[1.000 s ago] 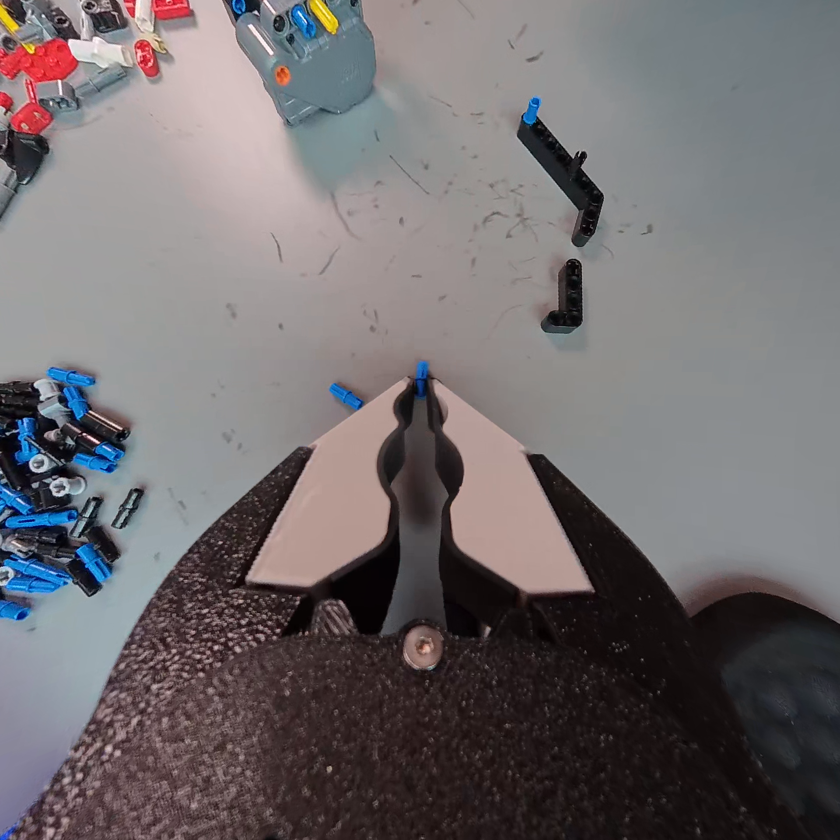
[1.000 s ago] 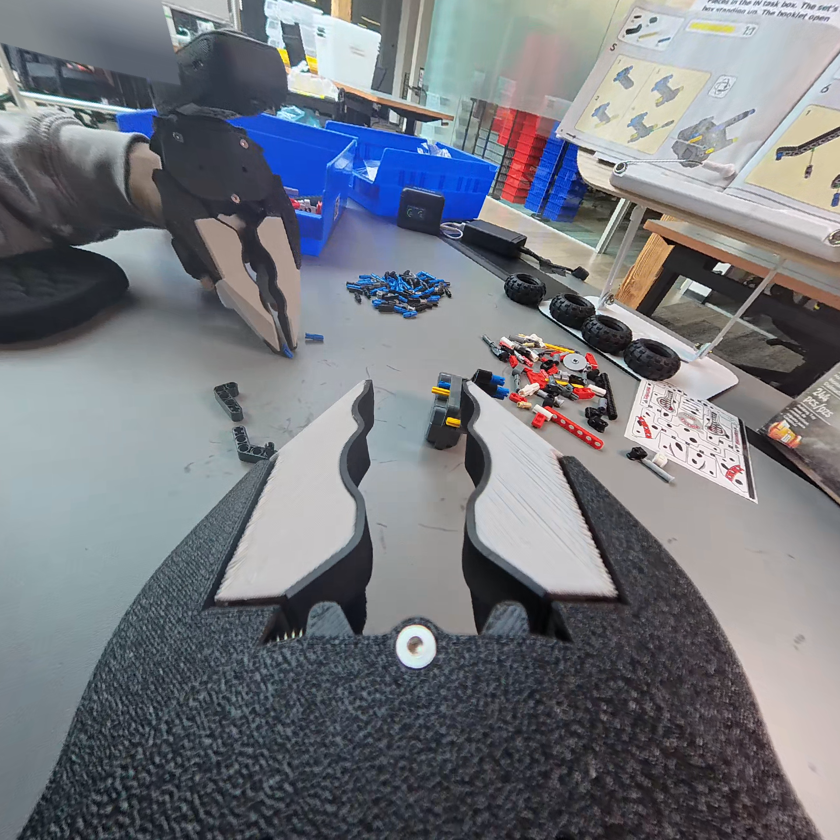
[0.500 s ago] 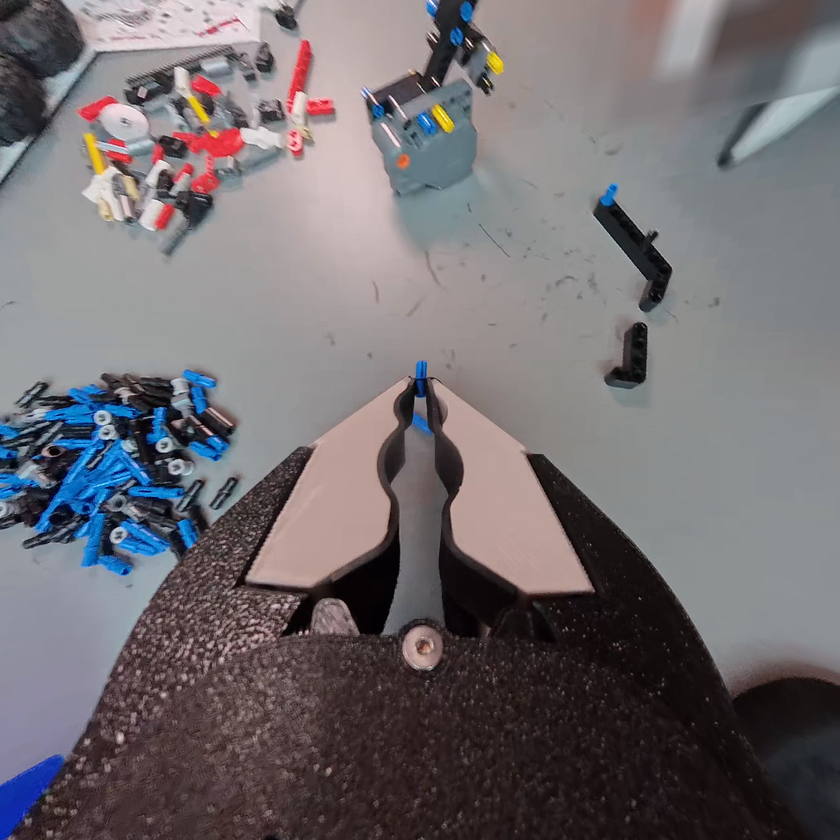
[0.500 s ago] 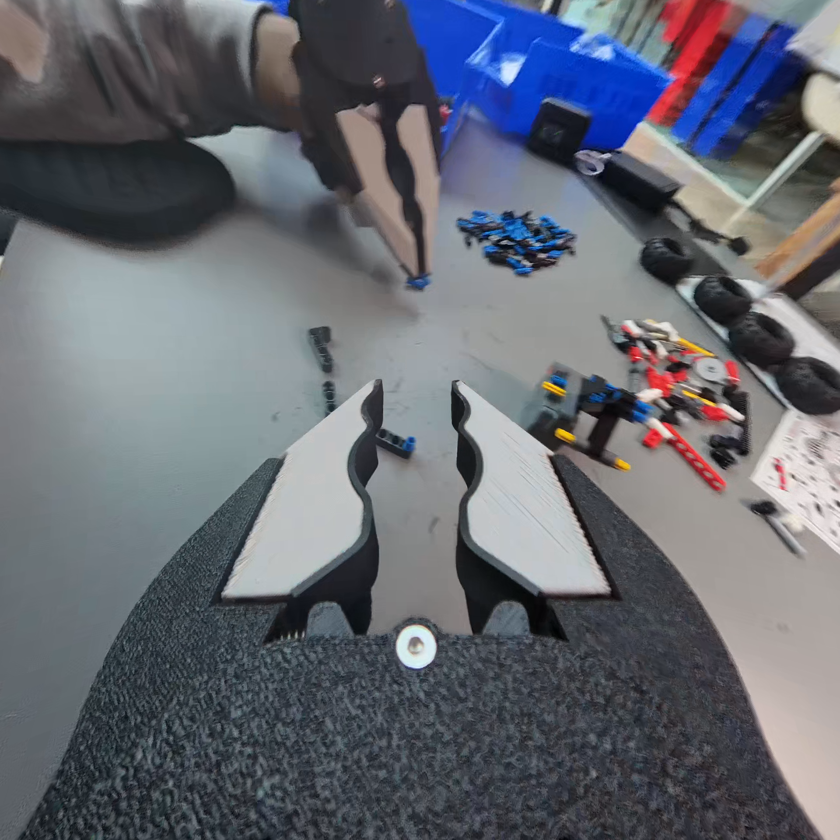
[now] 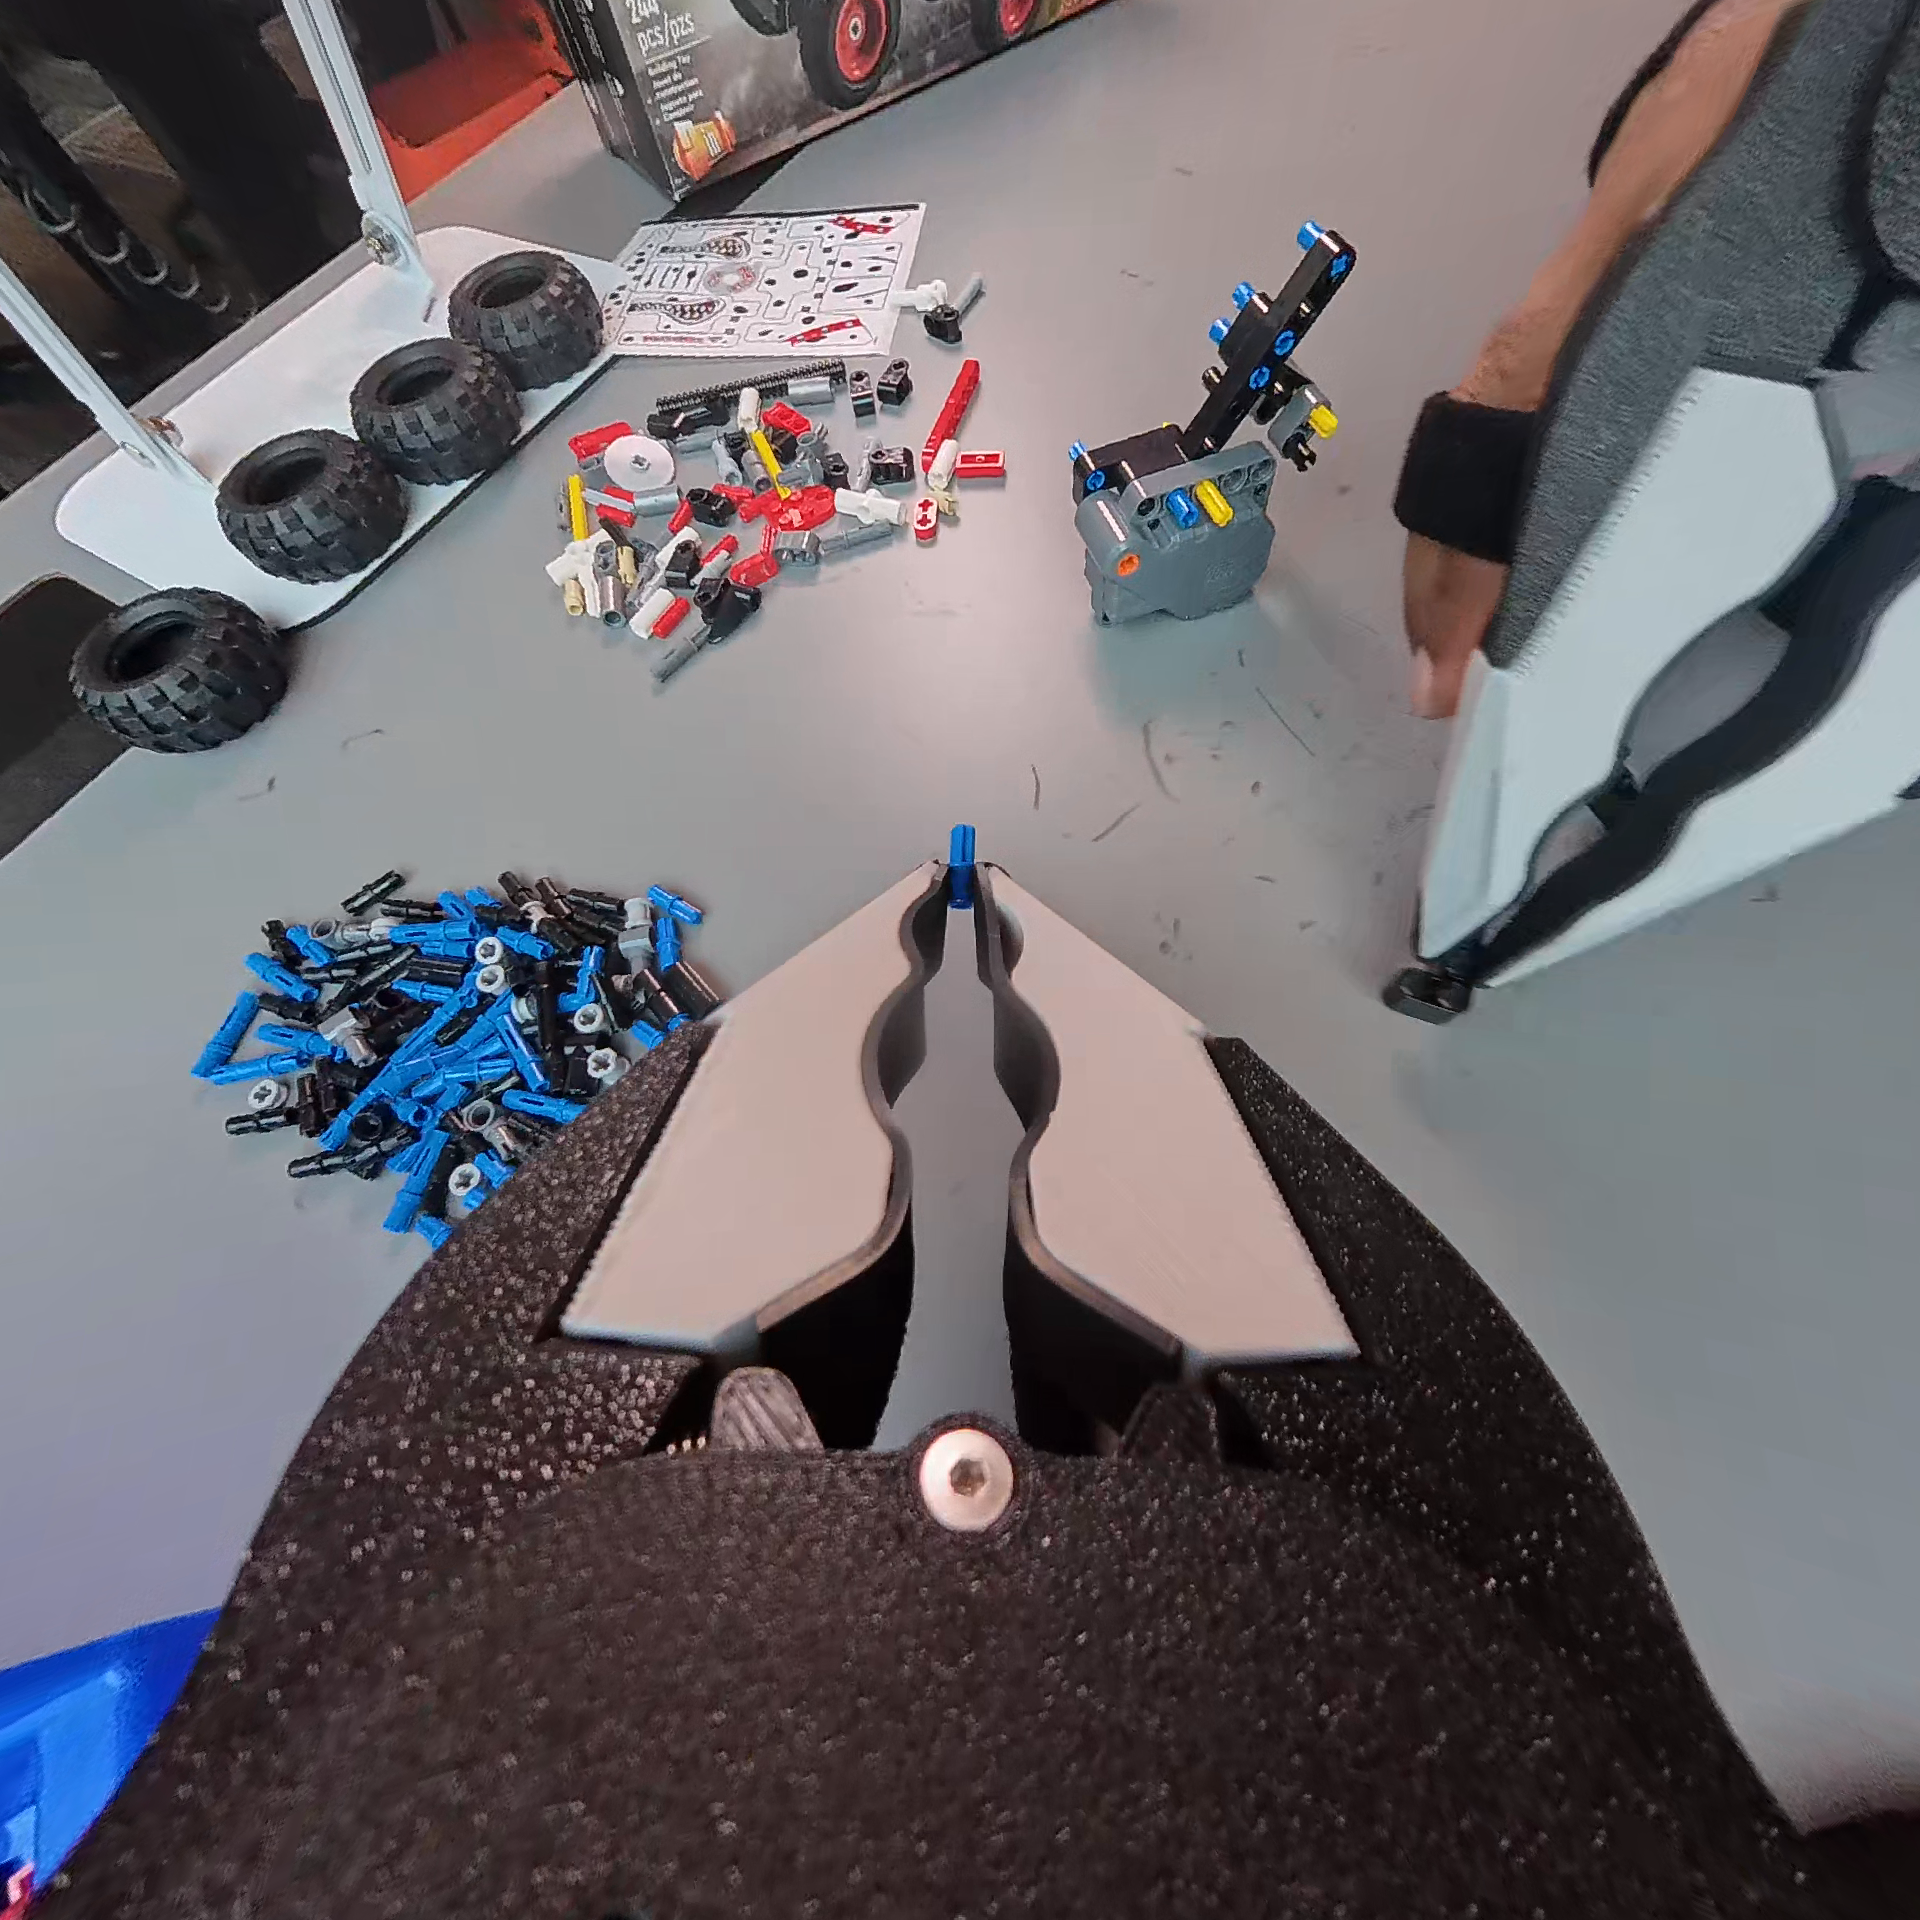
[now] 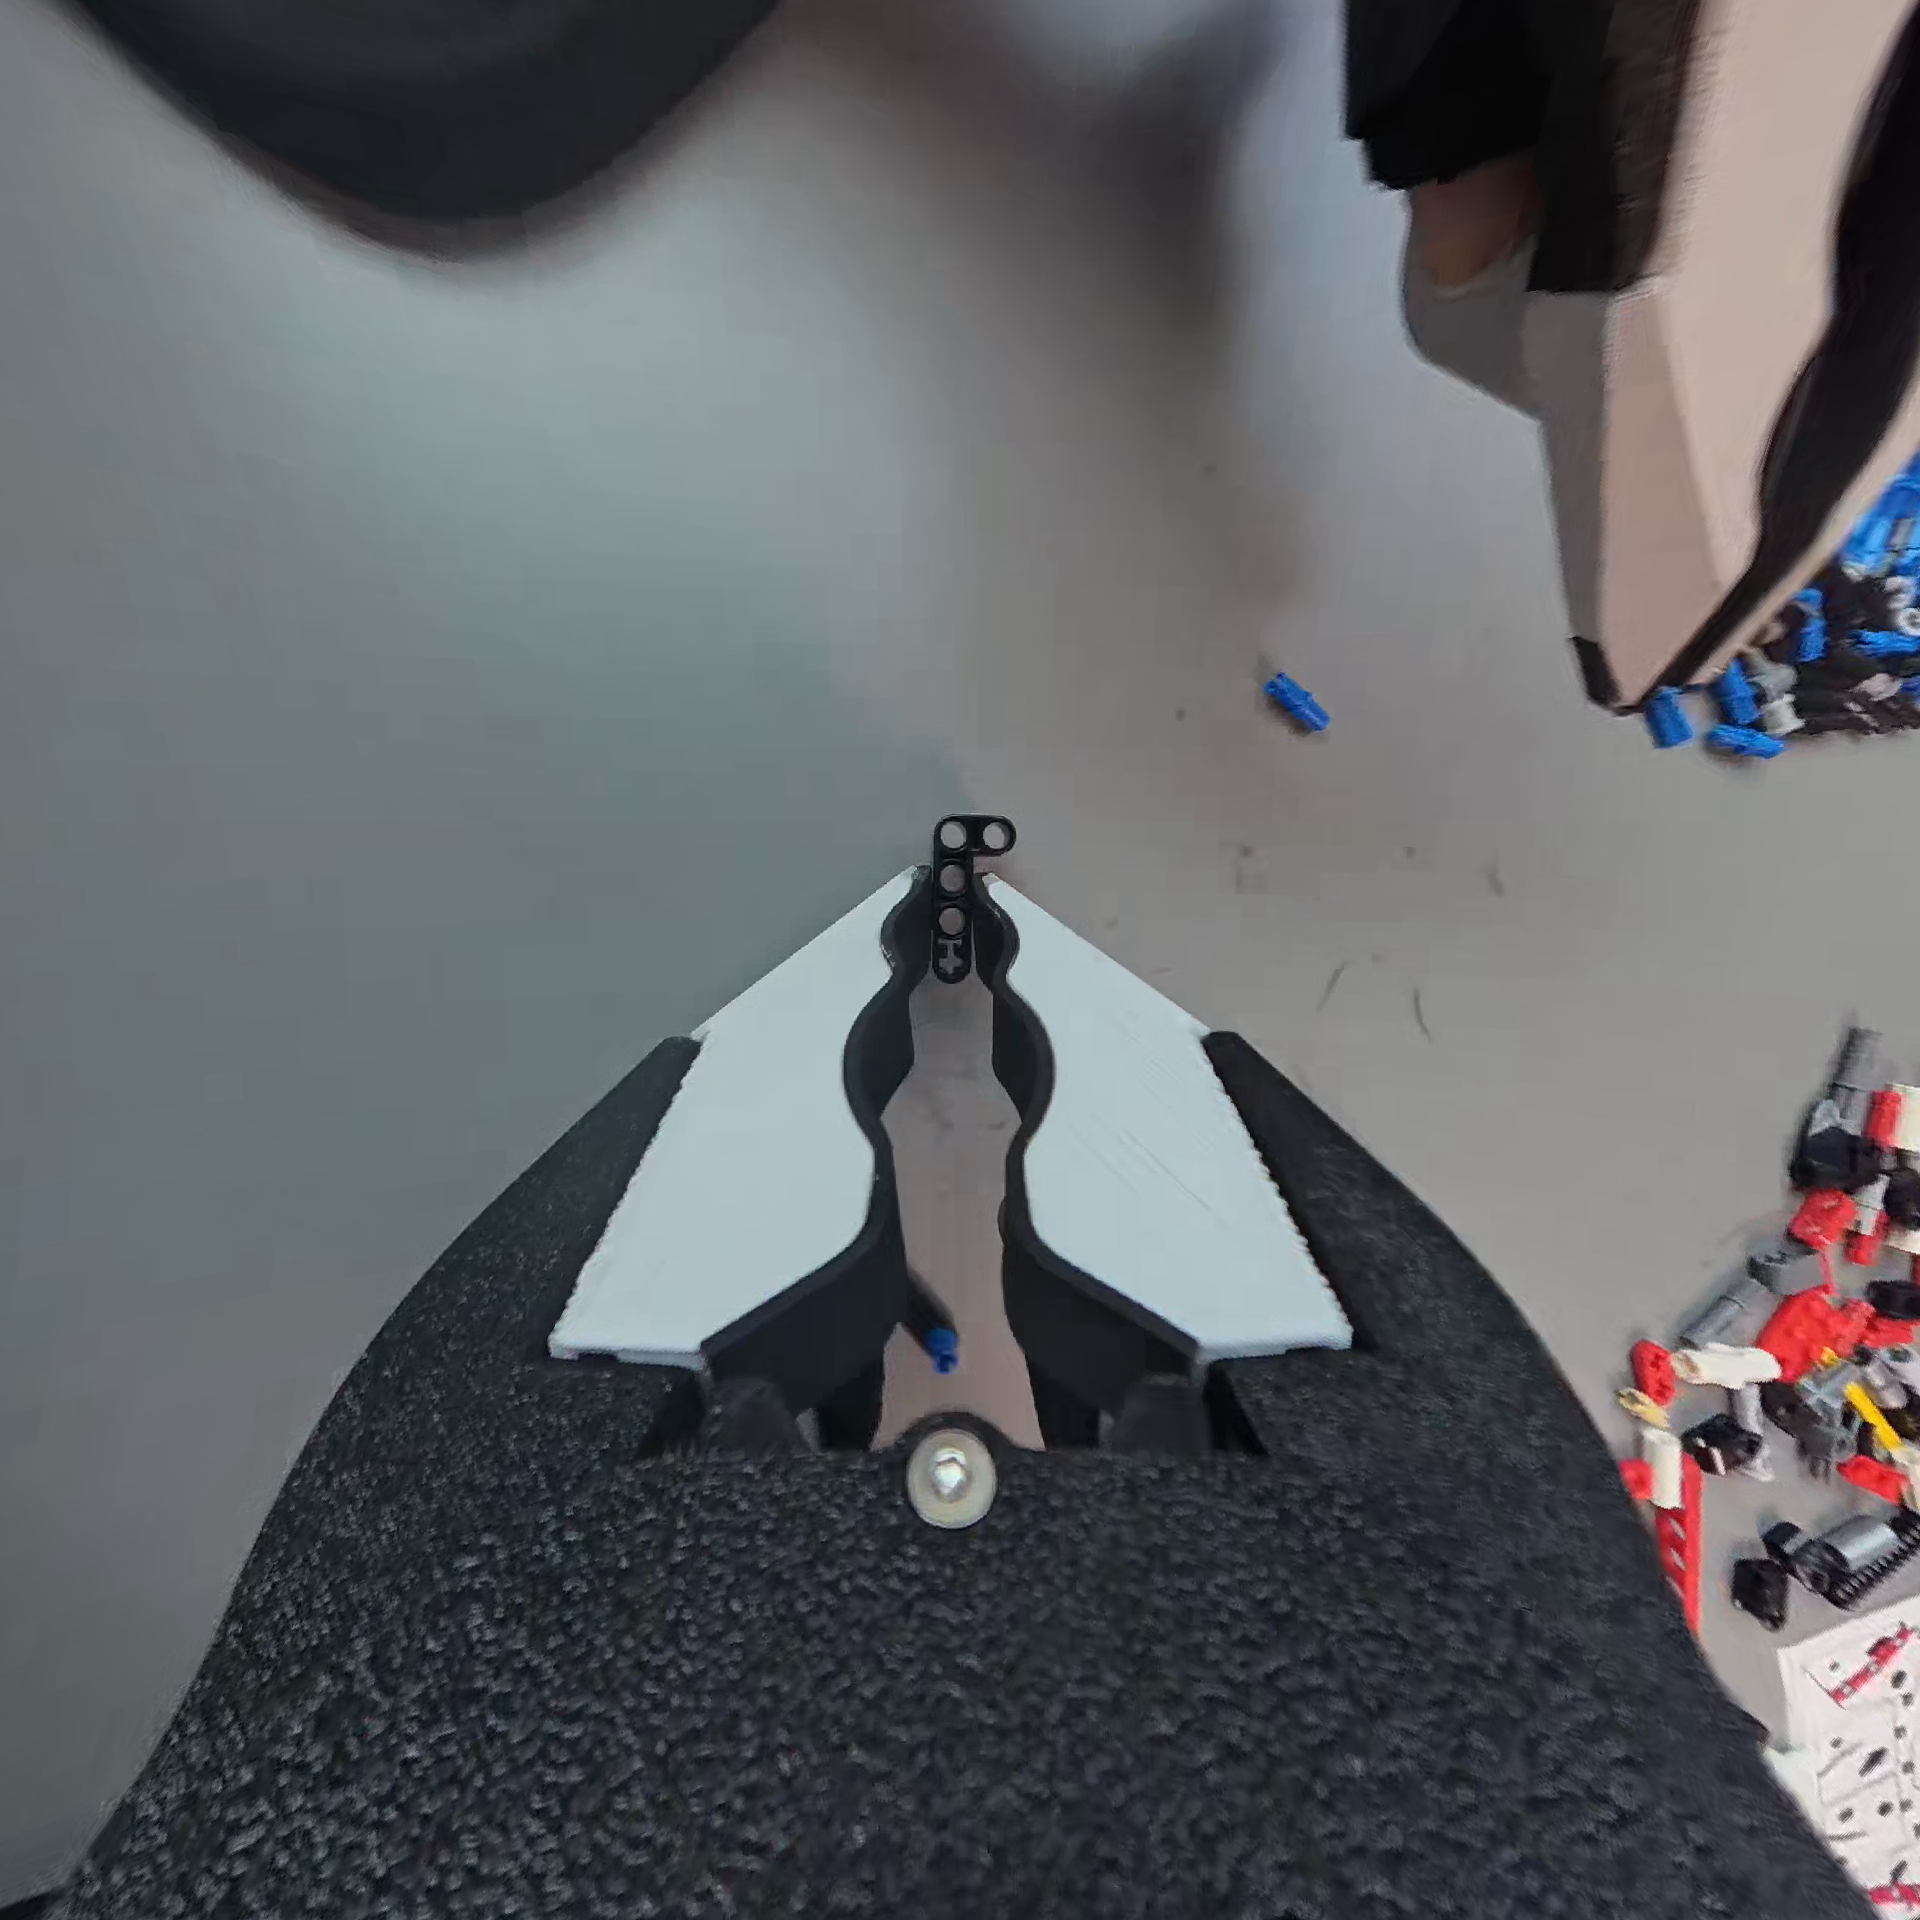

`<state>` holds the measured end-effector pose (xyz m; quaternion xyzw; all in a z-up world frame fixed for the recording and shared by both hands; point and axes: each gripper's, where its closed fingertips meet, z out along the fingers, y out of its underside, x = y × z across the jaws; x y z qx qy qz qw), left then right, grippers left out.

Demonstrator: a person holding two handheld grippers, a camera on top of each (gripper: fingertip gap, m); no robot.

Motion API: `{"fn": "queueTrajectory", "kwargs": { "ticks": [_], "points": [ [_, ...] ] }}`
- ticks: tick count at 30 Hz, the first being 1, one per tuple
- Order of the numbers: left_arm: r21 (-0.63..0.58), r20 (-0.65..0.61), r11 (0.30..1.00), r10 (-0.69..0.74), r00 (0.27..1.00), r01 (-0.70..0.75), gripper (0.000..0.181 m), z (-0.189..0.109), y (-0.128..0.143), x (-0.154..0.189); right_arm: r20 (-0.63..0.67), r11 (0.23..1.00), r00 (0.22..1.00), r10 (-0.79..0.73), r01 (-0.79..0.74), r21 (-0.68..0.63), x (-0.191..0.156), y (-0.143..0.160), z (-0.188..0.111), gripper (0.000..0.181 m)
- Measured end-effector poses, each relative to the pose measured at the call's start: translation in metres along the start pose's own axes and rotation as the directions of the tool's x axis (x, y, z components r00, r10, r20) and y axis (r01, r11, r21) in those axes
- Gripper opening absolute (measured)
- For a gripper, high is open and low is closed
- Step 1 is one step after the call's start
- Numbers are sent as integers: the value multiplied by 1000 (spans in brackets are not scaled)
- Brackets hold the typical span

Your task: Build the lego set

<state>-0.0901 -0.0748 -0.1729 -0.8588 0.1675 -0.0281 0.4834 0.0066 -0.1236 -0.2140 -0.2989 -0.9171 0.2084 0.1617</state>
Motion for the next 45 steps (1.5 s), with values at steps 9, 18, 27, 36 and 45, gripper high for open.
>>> {"fn": "queueTrajectory", "kwargs": {
  "ticks": [9,18,27,36,45],
  "points": [
    [19,-22,1000,15,1000,-15,4,0,-5,9,-147,985,975,164,-155,77,52,6,-8,33],
    [234,-453,957,-52,890,174,4,-15,-58,89,-318,803,918,236,0,597,24,-7,-92,30],
    [210,-762,868,-142,632,449,4,-24,-91,137,-297,616,903,311,47,787,13,-3,-127,4],
    [133,-812,810,-242,531,572,4,-20,-94,127,-273,603,895,353,5,798,18,7,-129,30],
    [79,-839,820,-252,481,566,4,-17,-92,137,-314,606,905,286,83,791,6,-9,-130,12]
  ]
}}
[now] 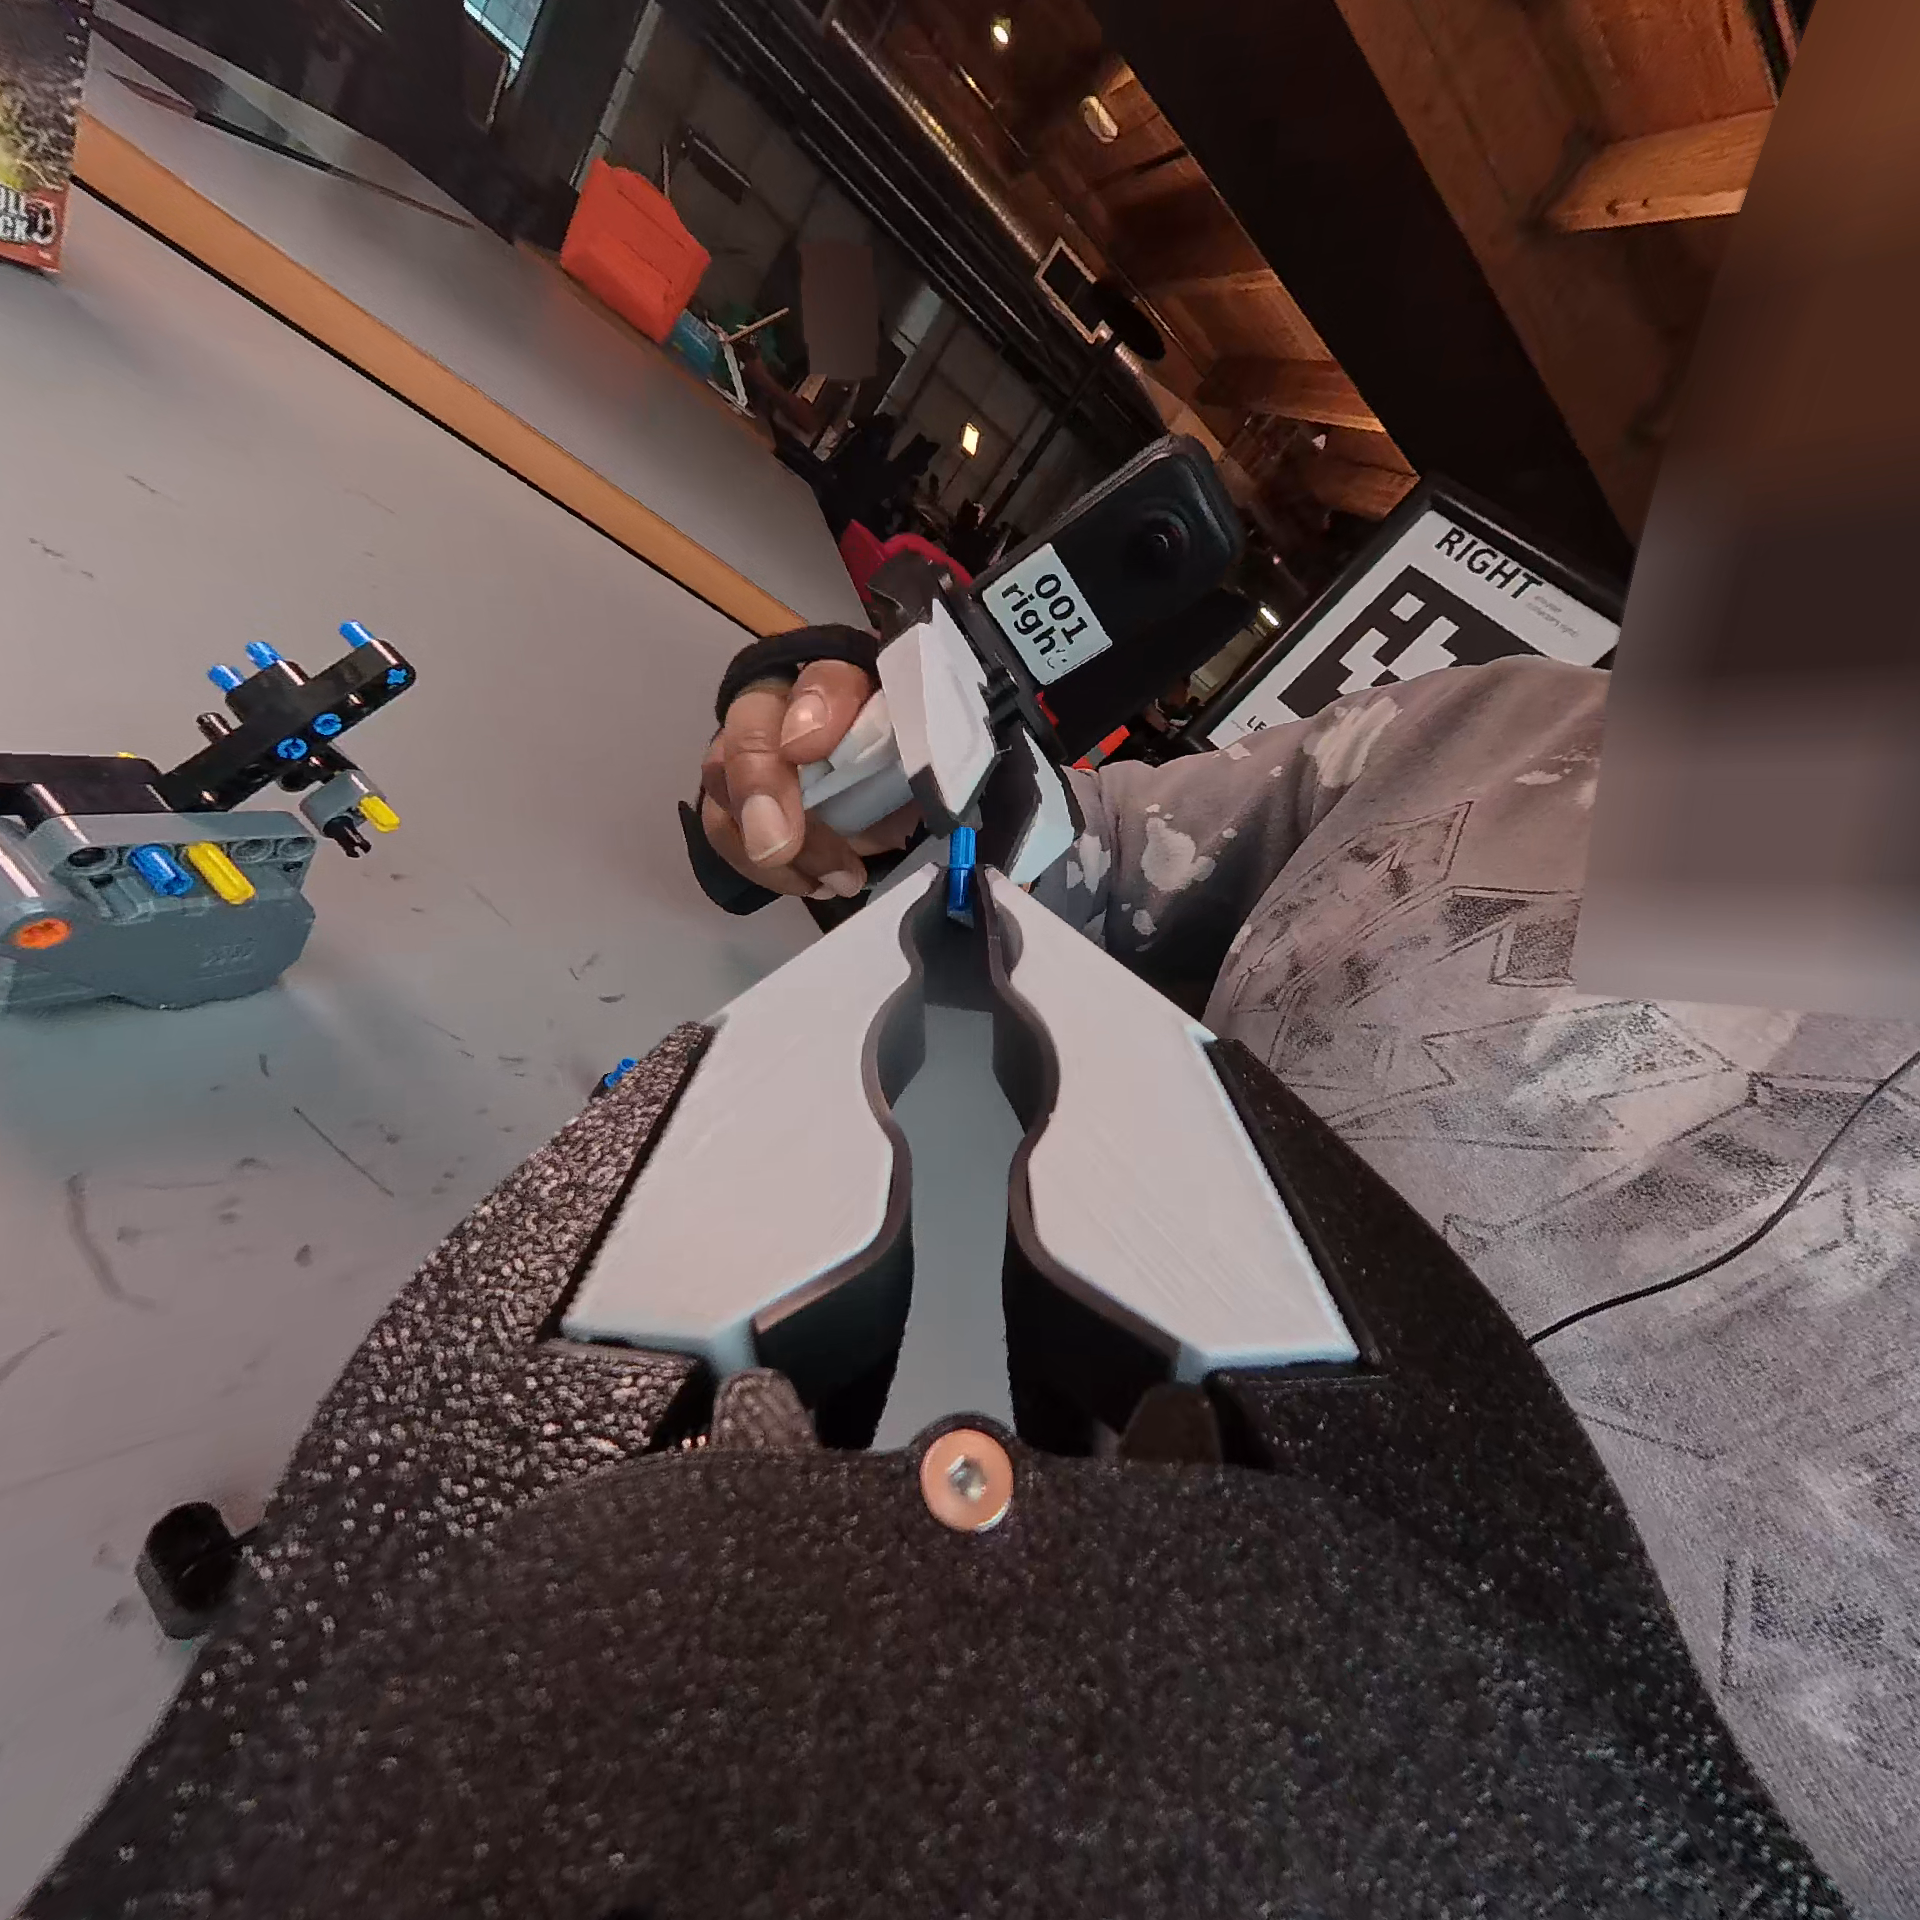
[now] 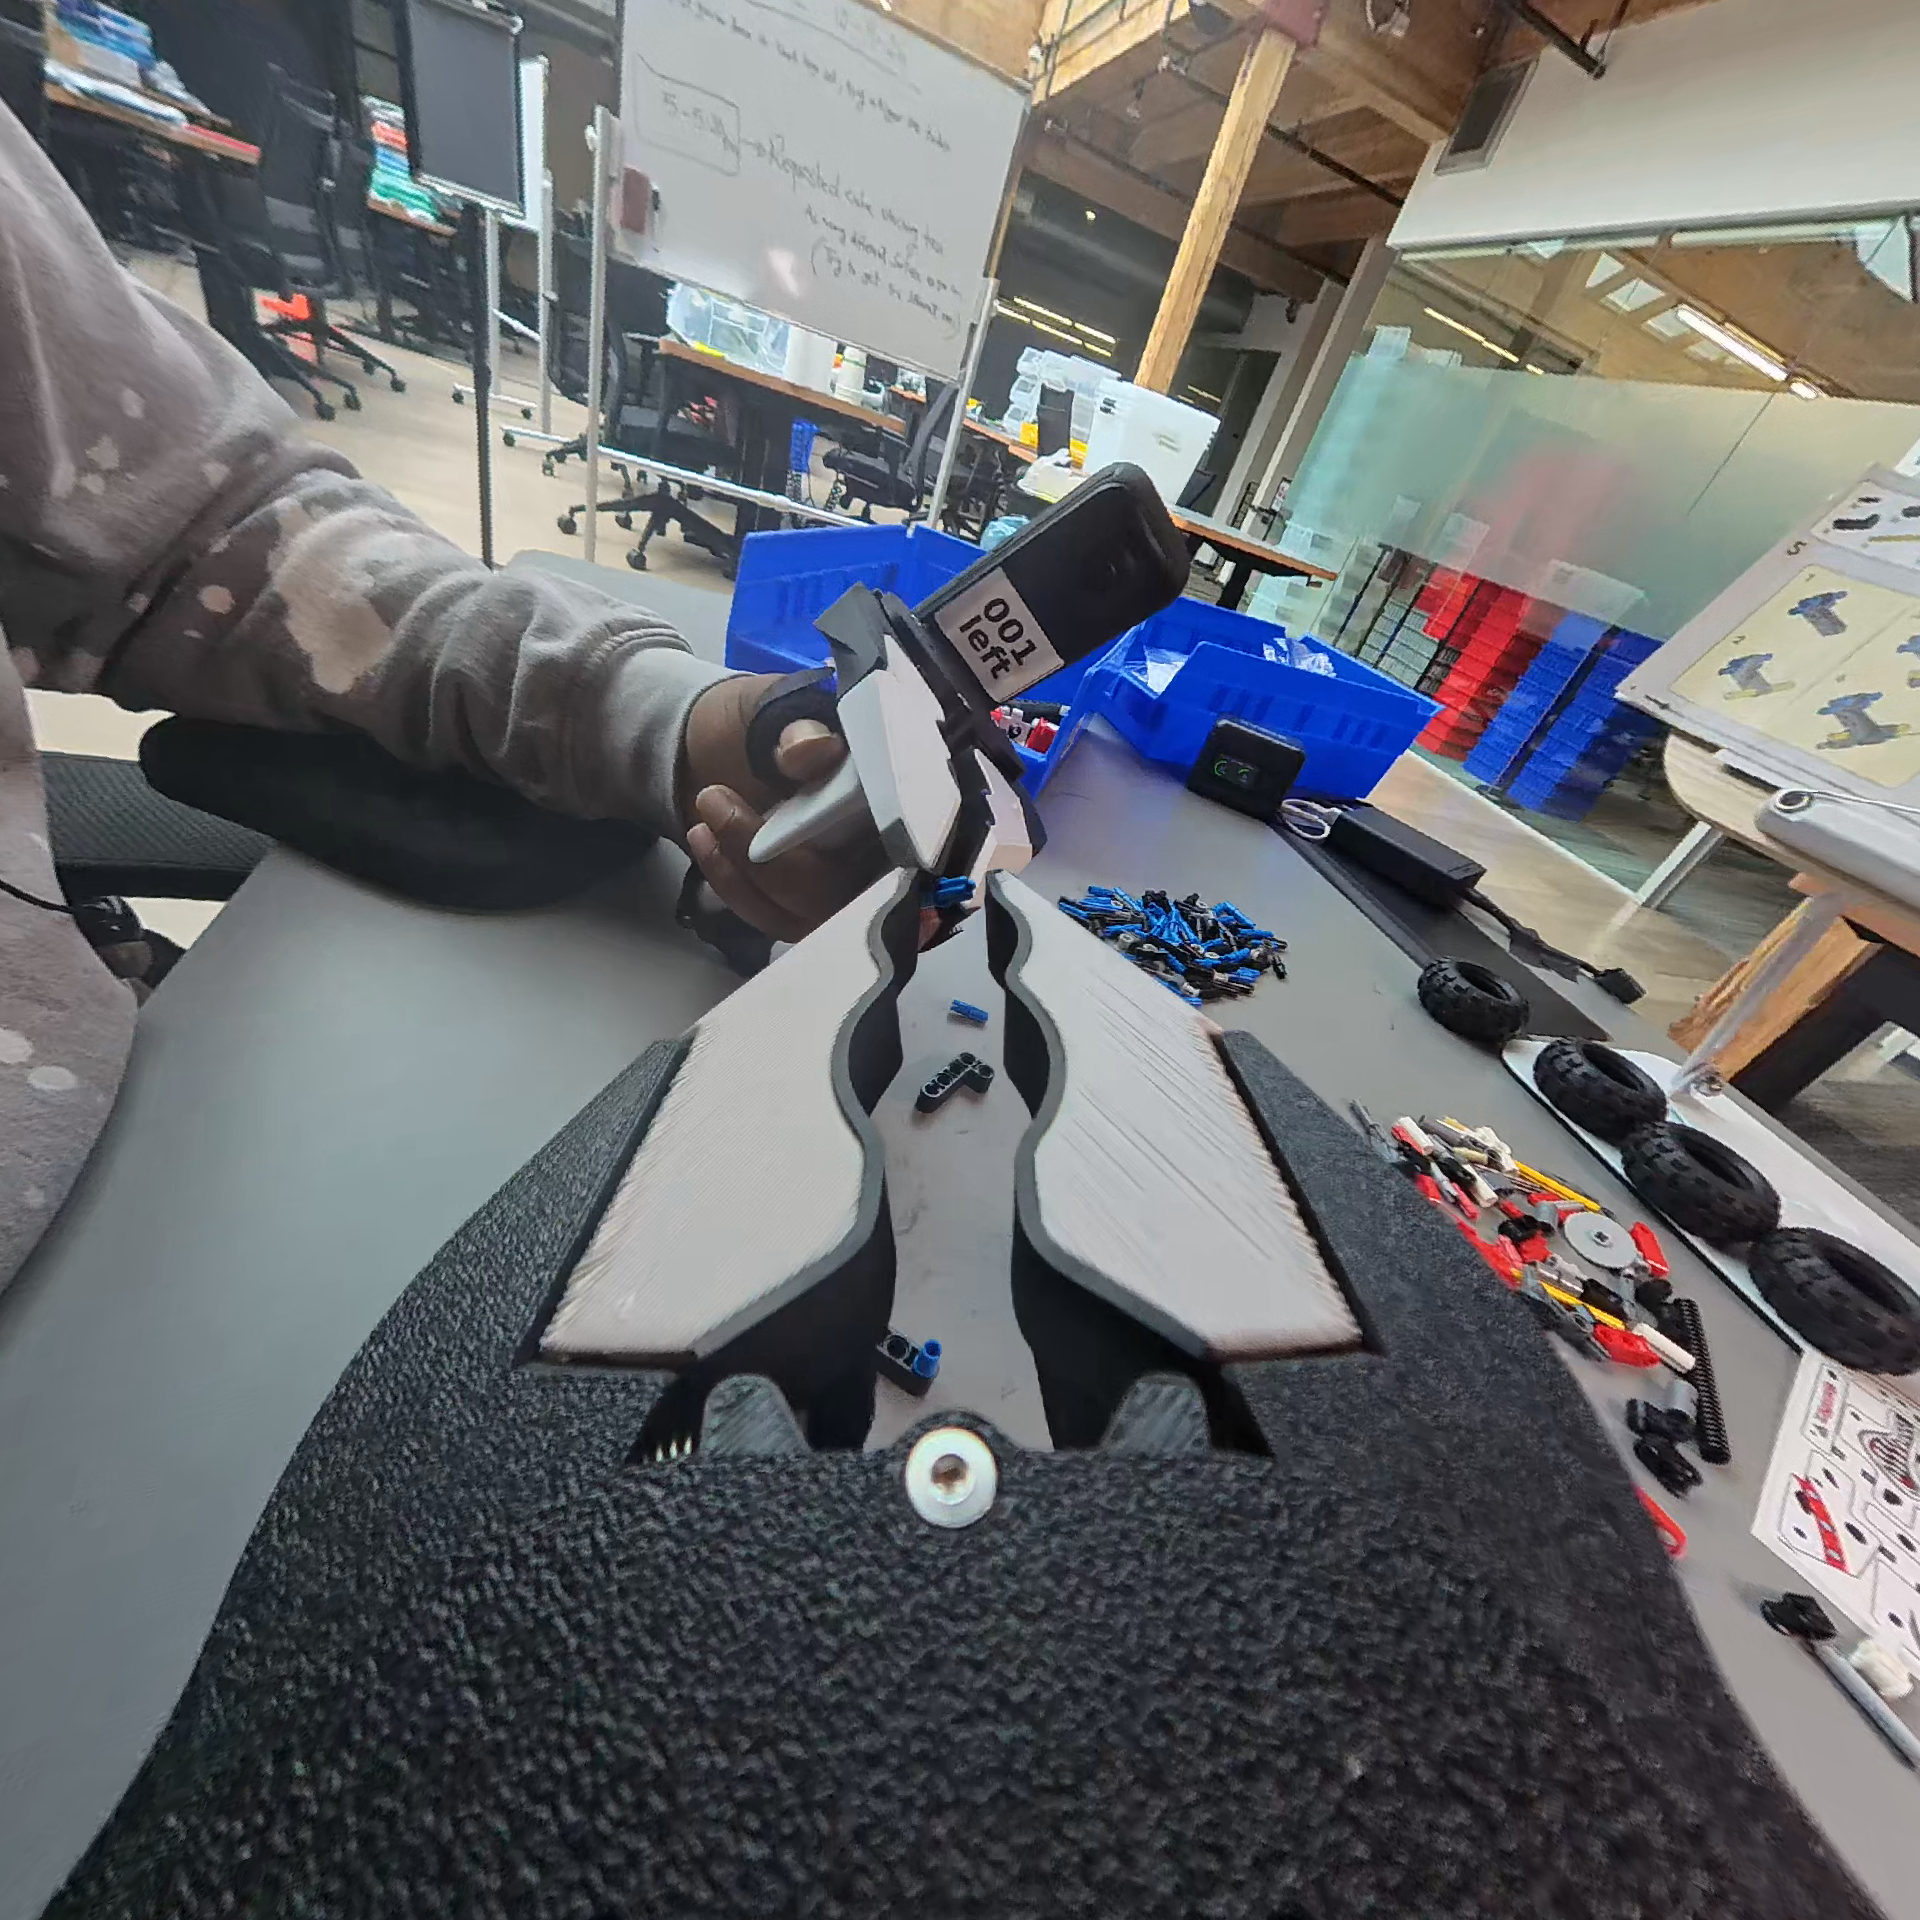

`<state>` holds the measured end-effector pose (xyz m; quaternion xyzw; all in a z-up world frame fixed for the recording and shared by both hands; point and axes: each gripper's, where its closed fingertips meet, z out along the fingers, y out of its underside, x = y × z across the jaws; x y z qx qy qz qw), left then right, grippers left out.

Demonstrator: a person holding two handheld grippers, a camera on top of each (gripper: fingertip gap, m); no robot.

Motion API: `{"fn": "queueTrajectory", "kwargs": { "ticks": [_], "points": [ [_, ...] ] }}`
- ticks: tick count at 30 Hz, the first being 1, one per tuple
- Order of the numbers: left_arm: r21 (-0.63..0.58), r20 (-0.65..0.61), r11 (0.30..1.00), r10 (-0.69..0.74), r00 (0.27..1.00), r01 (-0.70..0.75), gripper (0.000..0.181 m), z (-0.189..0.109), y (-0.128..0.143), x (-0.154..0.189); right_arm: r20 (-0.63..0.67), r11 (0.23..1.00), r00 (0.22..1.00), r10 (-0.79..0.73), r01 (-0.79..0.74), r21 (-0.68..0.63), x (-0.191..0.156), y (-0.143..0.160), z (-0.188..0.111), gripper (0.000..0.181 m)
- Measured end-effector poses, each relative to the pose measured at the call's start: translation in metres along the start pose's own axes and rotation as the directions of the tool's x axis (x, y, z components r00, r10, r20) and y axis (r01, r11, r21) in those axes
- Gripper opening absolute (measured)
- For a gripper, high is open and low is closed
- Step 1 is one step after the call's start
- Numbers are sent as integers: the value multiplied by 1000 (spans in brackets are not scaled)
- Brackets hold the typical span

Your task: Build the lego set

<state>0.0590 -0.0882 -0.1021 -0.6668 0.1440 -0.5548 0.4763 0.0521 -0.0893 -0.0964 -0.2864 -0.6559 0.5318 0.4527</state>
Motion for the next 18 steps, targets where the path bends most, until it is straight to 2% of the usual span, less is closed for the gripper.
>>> {"fn": "queueTrajectory", "kwargs": {
  "ticks": [8,11,13,16,18],
  "points": [
    [22,-47,999,-25,999,26,4,1,-1,8,27,996,997,78,-80,46,-1,-8,0,5],
    [18,-87,1000,-16,996,18,4,2,0,15,96,981,980,174,-181,69,-7,-13,-1,5],
    [7,-109,1000,4,994,-3,5,3,2,22,187,948,937,295,-311,66,-13,-17,-1,4],
    [-10,-125,1000,27,992,-28,5,6,5,28,321,851,811,490,-525,27,-19,-20,-3,4],
    [-29,-143,999,24,989,-28,5,8,8,32,388,795,732,560,-607,-3,-24,-21,-5,4]
  ]
}}
